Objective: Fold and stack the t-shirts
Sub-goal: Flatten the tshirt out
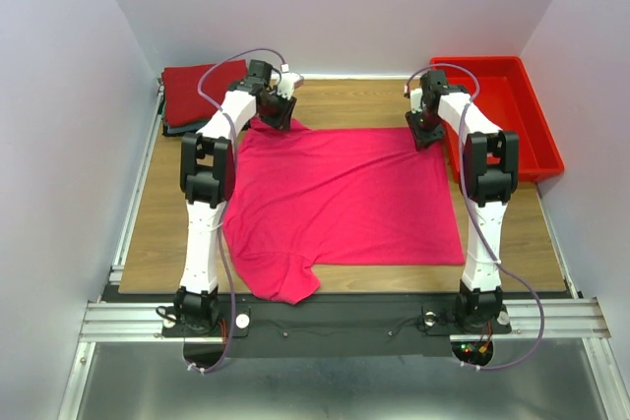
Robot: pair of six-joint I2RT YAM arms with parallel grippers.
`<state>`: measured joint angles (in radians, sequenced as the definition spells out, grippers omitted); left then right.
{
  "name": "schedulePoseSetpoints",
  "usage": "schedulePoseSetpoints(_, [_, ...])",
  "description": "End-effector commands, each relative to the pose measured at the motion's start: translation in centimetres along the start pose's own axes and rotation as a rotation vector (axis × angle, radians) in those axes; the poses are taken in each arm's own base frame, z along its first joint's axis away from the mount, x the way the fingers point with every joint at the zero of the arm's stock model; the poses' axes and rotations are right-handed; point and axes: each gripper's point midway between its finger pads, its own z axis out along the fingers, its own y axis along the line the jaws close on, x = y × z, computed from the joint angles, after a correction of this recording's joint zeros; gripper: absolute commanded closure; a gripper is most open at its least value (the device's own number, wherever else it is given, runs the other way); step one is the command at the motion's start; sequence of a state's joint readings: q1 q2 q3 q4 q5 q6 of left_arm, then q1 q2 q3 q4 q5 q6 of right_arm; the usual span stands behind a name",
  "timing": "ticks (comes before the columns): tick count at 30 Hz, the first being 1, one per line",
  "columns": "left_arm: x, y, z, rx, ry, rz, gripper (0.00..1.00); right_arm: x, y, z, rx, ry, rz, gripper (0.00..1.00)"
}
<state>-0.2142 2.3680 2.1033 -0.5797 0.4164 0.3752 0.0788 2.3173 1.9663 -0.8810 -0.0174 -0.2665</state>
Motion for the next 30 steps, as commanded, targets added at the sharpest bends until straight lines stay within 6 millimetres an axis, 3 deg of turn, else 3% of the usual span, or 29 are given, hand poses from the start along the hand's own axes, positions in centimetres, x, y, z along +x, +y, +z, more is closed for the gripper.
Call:
schedulePoseSetpoints(1, [-2.0,0.5,0.8,-0.030,-0.049,-0.042,0.59,0.9,0.9,0.2,-0.064,0.042,0.001,0.64])
schedulePoseSetpoints(7, [-0.3,1.4,4.0,-0.051,-0.002,-0.069,0.61,0.3,1.6,-0.9,-0.101,0.013,0.001,0.64])
schedulePoseSetpoints(10, [-0.9,1.5,4.8,-0.048,-0.018,-0.040,0.59,0.6,1.5,-0.6,-0.097,0.023,-0.002,0.64])
schedulePoseSetpoints(17, [-3.6,1.8,5.5,-0.054,-0.090,0.038,0.39,0.4,1.3,0.7,-0.092,0.035,-0.005,0.64])
schedulePoseSetpoints(21, [-5.1,2.3,4.9,-0.080,-0.133,0.063,0.29,-0.2,1.4,1.1,-0.100,0.024,0.009,0.63])
schedulePoseSetpoints(25, [-6.4,2.7,4.0,-0.106,-0.164,0.104,0.27,-1.1,1.3,0.5,-0.103,-0.002,0.004,0.63])
schedulePoseSetpoints(28, [-9.3,2.1,0.9,-0.103,-0.242,0.136,0.27,-2.5,1.9,-1.1,-0.143,-0.057,-0.019,0.57])
schedulePoseSetpoints(30, [-11.1,0.6,-2.6,-0.084,-0.287,0.178,0.26,-3.6,2.5,-3.4,-0.180,-0.114,-0.053,0.52])
